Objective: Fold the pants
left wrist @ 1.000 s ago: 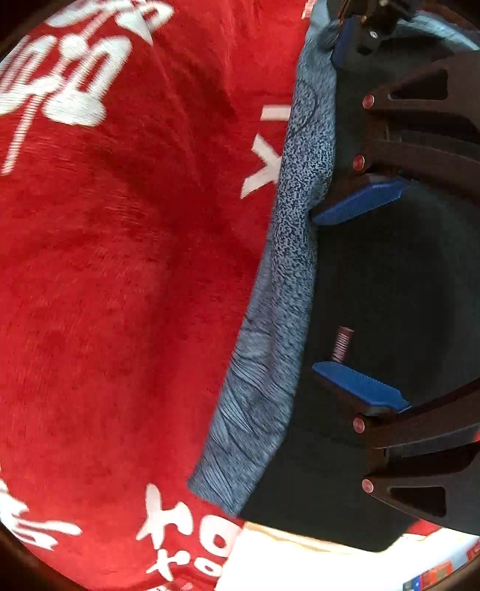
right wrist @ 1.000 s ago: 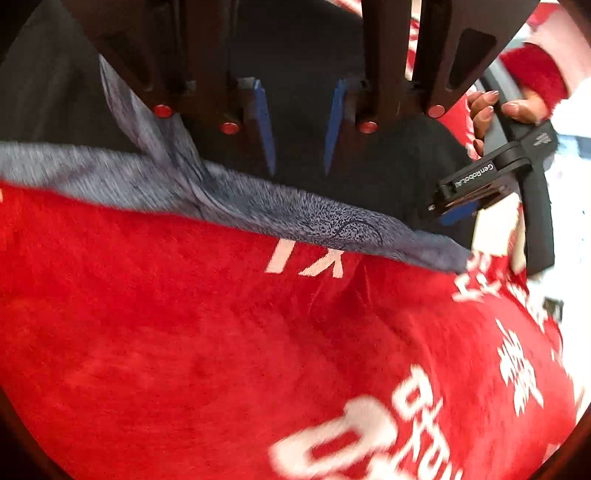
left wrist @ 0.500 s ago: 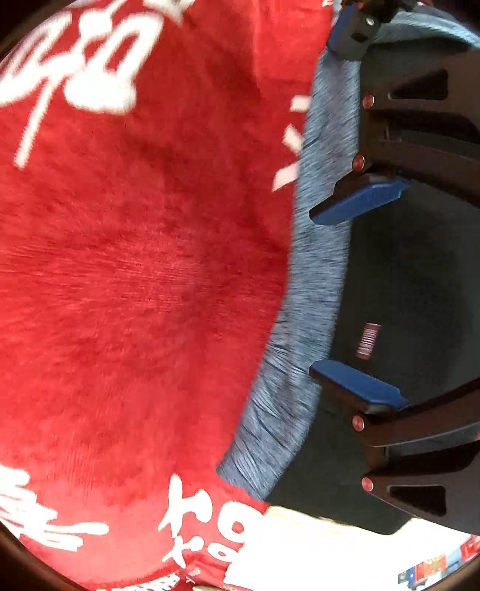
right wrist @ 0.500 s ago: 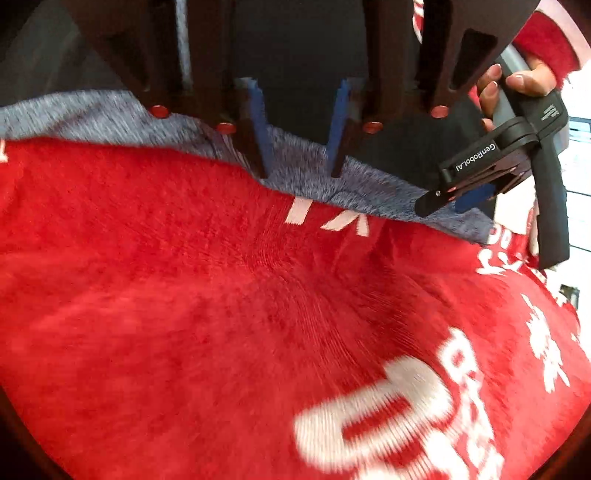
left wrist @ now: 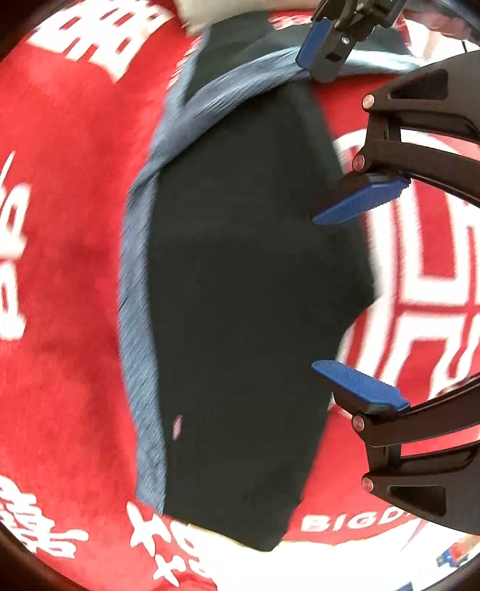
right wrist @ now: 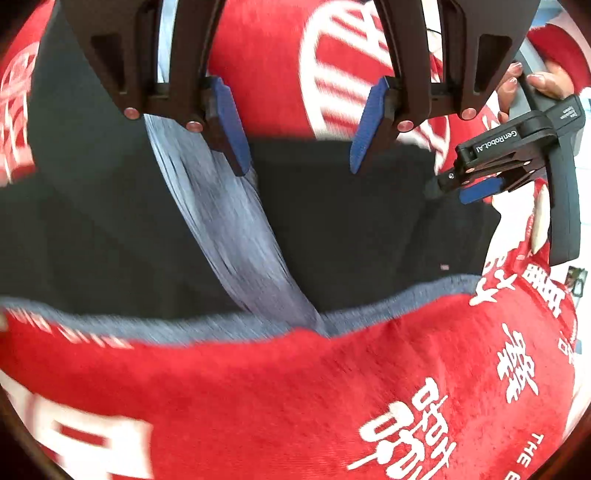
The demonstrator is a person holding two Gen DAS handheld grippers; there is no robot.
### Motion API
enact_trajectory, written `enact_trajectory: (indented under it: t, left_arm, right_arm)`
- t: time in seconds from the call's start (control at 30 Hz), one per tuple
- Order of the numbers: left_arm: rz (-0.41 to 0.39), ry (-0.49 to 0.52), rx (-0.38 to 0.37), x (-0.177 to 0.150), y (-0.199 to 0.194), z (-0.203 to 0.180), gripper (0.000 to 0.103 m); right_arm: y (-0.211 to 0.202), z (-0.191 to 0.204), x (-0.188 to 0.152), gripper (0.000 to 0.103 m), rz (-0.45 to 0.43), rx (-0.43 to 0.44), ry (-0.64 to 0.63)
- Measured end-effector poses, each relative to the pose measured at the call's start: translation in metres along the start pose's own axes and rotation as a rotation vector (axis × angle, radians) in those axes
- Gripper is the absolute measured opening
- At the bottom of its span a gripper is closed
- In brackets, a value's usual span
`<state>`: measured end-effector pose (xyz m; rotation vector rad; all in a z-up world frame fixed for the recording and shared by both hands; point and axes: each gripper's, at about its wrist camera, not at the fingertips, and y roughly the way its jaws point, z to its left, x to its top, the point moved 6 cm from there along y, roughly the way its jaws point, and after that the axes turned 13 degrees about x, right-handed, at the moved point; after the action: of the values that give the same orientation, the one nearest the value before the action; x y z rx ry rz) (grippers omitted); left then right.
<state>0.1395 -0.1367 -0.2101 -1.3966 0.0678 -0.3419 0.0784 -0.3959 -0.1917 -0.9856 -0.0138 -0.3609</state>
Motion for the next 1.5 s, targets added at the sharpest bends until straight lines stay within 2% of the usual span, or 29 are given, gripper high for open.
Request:
enact_trajectory:
  t: [0.17, 0.4, 0.57, 0.67, 0.97, 1.2, 1.5]
  left_arm:
    - [0.006, 0.059, -0.037, -0.038, -0.017, -0.031, 0.077]
    - [0.017, 0.070, -0.107, -0.093, -0.040, -0.057, 0.077]
    - [-0.018, 0.120, -0.099, -0.117, -0.047, -0.064, 0.077]
    - [-0.014, 0.130, -0.105, -0.126, -0.050, -0.068, 0.077]
    - [-0.027, 0.151, -0.147, -0.126, -0.060, -0.095, 0.077]
    - [0.013, 0.148, -0.213, -0.099, -0.045, -0.142, 0.077]
    - [0.062, 0.145, -0.272, -0.071, -0.026, -0.194, 0.077]
  right_arm:
    - [-0.039, -0.021, -0.055, 0.061, -0.050, -0.062, 0.093]
    - [-0.074, -0.044, -0.133, 0.061, -0.115, -0.135, 0.228]
    - [-0.087, -0.062, -0.186, 0.061, -0.129, -0.152, 0.311]
    - [-0.092, -0.073, -0.205, 0.061, -0.134, -0.163, 0.345]
    - [-0.103, -0.108, -0.222, 0.061, -0.198, -0.115, 0.437]
    - [-0.093, -0.117, -0.223, 0.061, -0.222, 0.083, 0.464]
    - [-0.094, -0.123, -0.216, 0.060, -0.261, 0.202, 0.432]
